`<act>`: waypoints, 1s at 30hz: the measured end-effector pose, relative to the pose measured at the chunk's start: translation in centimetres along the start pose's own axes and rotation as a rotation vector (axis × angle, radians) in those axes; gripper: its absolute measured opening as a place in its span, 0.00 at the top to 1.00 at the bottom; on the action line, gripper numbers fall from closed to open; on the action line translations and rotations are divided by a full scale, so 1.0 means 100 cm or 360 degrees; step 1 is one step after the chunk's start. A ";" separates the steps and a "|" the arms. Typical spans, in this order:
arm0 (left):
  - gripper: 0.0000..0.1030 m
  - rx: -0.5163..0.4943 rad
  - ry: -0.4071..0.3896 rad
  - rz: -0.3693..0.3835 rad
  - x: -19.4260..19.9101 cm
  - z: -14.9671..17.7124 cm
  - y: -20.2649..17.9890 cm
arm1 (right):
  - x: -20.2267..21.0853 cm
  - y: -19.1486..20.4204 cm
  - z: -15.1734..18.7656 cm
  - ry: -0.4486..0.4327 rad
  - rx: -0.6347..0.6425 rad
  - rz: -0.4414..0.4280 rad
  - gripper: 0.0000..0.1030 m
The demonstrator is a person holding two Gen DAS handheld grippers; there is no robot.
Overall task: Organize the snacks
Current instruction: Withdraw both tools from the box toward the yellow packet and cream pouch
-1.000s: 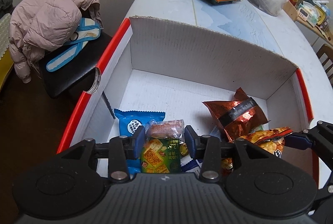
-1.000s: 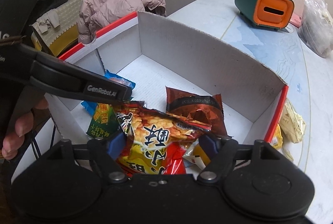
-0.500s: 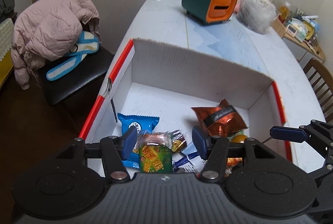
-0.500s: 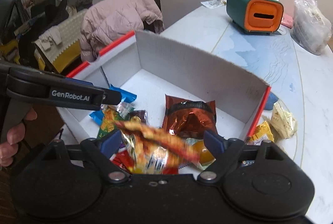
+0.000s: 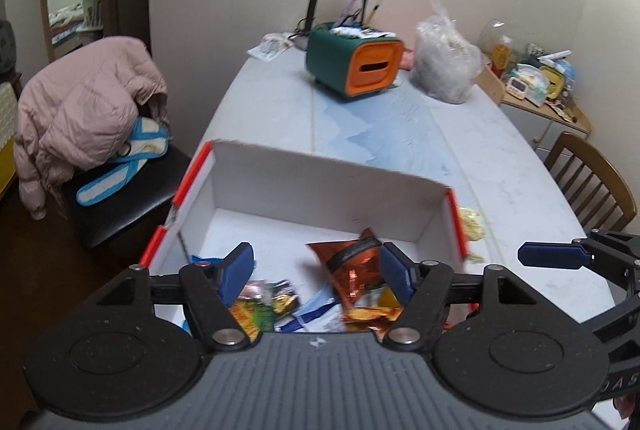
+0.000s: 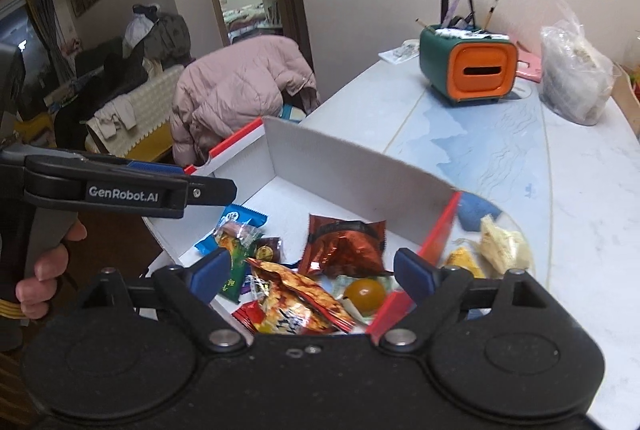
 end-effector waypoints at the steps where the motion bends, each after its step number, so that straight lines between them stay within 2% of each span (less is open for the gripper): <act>1: 0.32 -0.0009 0.0000 0.0017 0.001 0.001 -0.005 | 0.004 -0.004 0.001 -0.0008 -0.0008 0.0005 0.14; 5: 0.29 -0.0045 -0.0005 0.0062 0.005 0.006 -0.029 | 0.023 -0.021 0.010 -0.0043 -0.0059 0.0011 0.13; 6: 0.28 -0.0055 -0.0014 0.0063 0.006 0.008 -0.034 | 0.027 -0.026 0.012 -0.0051 -0.0070 0.0014 0.11; 7: 0.27 -0.0069 -0.0023 0.0066 0.007 0.009 -0.040 | 0.032 -0.031 0.015 -0.0058 -0.0078 0.0023 0.04; 8: 0.27 -0.0081 -0.0029 0.0073 0.007 0.010 -0.046 | 0.037 -0.037 0.018 -0.0074 -0.0090 0.0041 0.03; 14: 0.18 -0.0103 -0.0043 0.0129 0.005 0.022 -0.080 | 0.057 -0.070 0.033 -0.0083 -0.0117 0.0101 0.03; 20: 0.16 -0.0117 0.0008 0.0147 -0.011 0.040 -0.119 | 0.072 -0.110 0.045 -0.0064 -0.0125 0.0155 0.01; 21: 0.12 -0.0108 0.0013 0.0147 -0.014 0.043 -0.126 | 0.074 -0.118 0.046 -0.0060 -0.0123 0.0159 0.00; 23: 0.04 -0.0073 0.0020 0.0139 -0.021 0.047 -0.138 | 0.078 -0.133 0.050 -0.0053 -0.0117 0.0168 0.00; 30: 0.03 0.0035 -0.0032 0.0004 -0.049 0.058 -0.178 | 0.071 -0.185 0.053 -0.0001 -0.0097 0.0172 0.00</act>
Point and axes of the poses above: each gripper's, at about its wrist camera, not at the fingertips, and x roughly against the way its jaws point, y to its left, z to its underside, the point moved 5 cm from there along -x, roughly the way its jaws point, and after that the axes turned 10 degrees about x, right-handed, at the moved point
